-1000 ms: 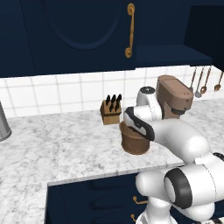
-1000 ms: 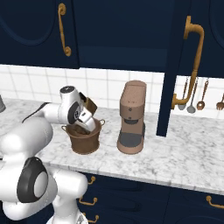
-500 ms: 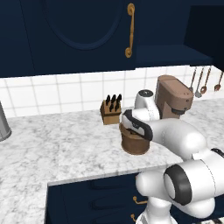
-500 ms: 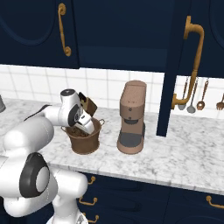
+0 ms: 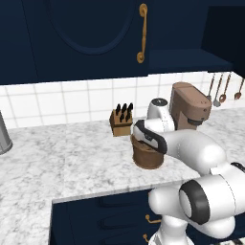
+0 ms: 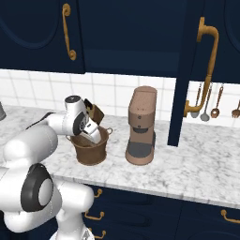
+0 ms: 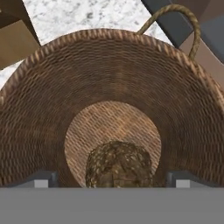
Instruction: Open the cabinet, pick up the bread from the cabinet and place it in the basket. Then move the basket to the dining counter.
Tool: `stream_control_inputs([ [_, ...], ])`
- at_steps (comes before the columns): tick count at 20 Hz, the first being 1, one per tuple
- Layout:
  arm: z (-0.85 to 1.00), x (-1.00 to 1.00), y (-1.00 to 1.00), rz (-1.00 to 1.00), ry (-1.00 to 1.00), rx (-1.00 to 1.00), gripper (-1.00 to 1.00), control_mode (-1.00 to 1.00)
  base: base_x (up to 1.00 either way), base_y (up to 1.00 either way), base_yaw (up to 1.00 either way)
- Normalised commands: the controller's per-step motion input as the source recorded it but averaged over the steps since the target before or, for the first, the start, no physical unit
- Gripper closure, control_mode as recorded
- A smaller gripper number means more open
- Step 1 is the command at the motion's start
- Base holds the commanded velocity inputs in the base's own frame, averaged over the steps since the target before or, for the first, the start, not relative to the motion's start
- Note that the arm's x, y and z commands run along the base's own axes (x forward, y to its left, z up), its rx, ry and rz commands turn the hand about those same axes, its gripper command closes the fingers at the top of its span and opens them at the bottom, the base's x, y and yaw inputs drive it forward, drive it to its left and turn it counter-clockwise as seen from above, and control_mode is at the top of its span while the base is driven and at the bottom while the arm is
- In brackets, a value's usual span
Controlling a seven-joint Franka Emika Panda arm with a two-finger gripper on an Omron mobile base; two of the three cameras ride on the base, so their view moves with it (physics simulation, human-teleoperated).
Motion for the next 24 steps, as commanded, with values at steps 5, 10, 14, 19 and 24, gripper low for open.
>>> stream_control_inputs([
  [5,0.1,-0.06,0.0,0.0,0.0,-0.02,-1.0,-1.0,0.0,0.0,0.0],
  [10,0.41,-0.45,-0.25,-0.1,0.01,-0.02,-1.0,-1.0,0.0,0.0,0.0],
  [14,0.19,-0.43,-0.55,-0.14,0.02,0.0,-1.0,-1.0,0.0,0.0,0.0],
  [19,-0.11,-0.11,-0.57,-0.11,0.02,0.0,-1.0,-1.0,0.0,0.0,0.0],
  [24,-0.23,0.1,-0.03,-0.03,0.1,0.01,-1.0,-1.0,0.0,0.0,0.0],
])
